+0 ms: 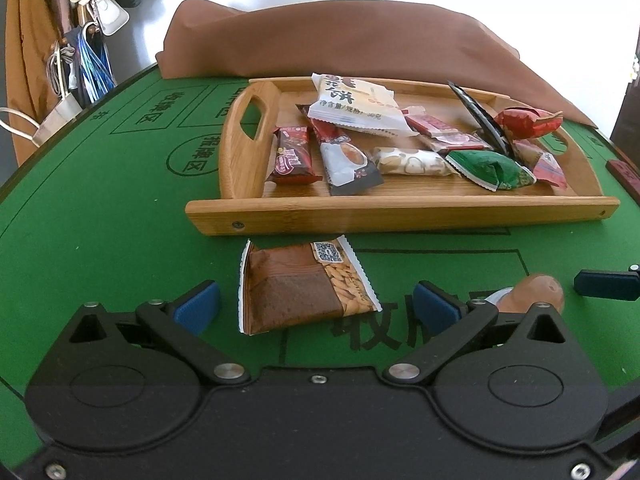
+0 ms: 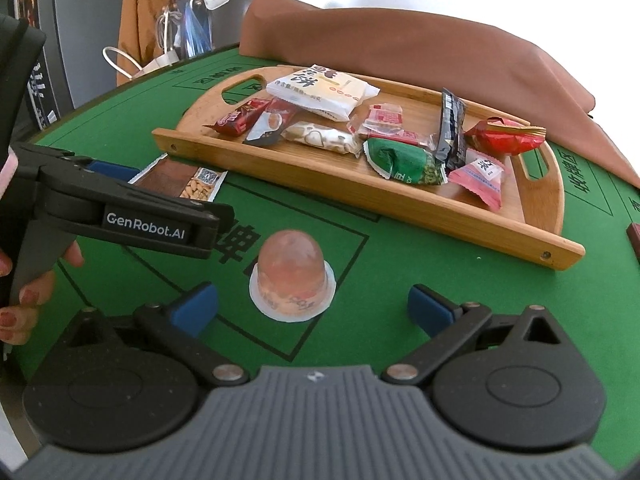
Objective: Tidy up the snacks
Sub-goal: 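Grasp the brown almond snack bar with the left tool while the right tool grasps the pink jelly cup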
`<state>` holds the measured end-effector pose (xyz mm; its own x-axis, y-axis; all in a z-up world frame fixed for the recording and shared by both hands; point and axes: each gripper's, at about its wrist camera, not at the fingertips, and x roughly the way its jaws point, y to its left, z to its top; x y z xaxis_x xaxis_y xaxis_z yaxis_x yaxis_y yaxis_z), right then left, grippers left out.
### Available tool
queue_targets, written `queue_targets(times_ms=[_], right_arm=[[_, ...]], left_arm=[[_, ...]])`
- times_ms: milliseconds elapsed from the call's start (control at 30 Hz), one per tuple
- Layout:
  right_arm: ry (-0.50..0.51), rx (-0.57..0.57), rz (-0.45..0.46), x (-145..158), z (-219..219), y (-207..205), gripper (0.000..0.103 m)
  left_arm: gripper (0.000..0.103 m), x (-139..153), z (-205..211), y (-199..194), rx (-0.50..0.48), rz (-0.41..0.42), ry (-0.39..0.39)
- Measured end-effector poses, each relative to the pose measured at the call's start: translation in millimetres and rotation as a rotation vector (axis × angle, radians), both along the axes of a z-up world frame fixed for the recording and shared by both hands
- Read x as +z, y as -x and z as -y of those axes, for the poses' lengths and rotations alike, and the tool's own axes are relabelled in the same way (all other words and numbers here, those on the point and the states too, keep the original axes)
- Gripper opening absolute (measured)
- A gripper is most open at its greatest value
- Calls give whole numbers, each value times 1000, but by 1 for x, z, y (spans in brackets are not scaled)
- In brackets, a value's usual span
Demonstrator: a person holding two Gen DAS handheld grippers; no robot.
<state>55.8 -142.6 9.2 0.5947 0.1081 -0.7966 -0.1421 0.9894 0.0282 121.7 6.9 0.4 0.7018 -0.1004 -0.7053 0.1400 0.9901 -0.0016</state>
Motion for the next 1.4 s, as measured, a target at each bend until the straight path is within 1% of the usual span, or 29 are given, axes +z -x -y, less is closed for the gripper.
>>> queue_targets(times_ms=[67, 133, 200, 233, 300, 333, 400, 433, 467, 500, 533, 600, 700, 1200, 1400], right_arm=[[-2, -1, -1, 0, -1, -1, 102], [-10, -1, -2, 0, -1, -1, 100], [-11, 0, 1, 0, -2, 0, 98], [-11, -1, 3, 0, -3, 0, 97], [-11, -2, 11, 1, -5, 2, 91], [-10, -4, 16, 2, -7, 2, 89], [-10, -2, 26, 4, -10, 4, 81], [-10, -3, 31, 5, -12, 5, 78], [-12, -6, 35, 6, -13, 5, 74], [-10, -8, 37, 6, -14, 6, 67], [-8, -11, 41, 7, -15, 6, 63], [-10, -21, 44, 9, -15, 7, 50], [-14, -28, 51, 10, -14, 7, 41], [-32, -59, 49, 14, -7, 13, 38], [-37, -60, 49, 15, -5, 15, 39]], left_arm=[[100, 0, 0, 0, 9, 1, -2], [93, 2, 0, 2, 10, 5, -1], [81, 4, 0, 4, 6, 13, -1], [79, 5, 0, 6, 4, 15, -1], [66, 6, 1, 8, -5, 23, 1], [65, 6, 0, 9, -5, 28, 4], [63, 7, 0, 10, -8, 30, 8], [63, 7, 0, 11, -10, 31, 9], [62, 7, 0, 11, -10, 31, 9], [62, 8, 0, 11, -10, 28, 10], [62, 8, -1, 12, -9, 25, 11], [61, 9, -2, 13, -9, 19, 15], [61, 10, -3, 15, -8, 15, 19], [61, 15, -4, 30, -17, 23, 29], [60, 16, -1, 35, -36, 25, 21]])
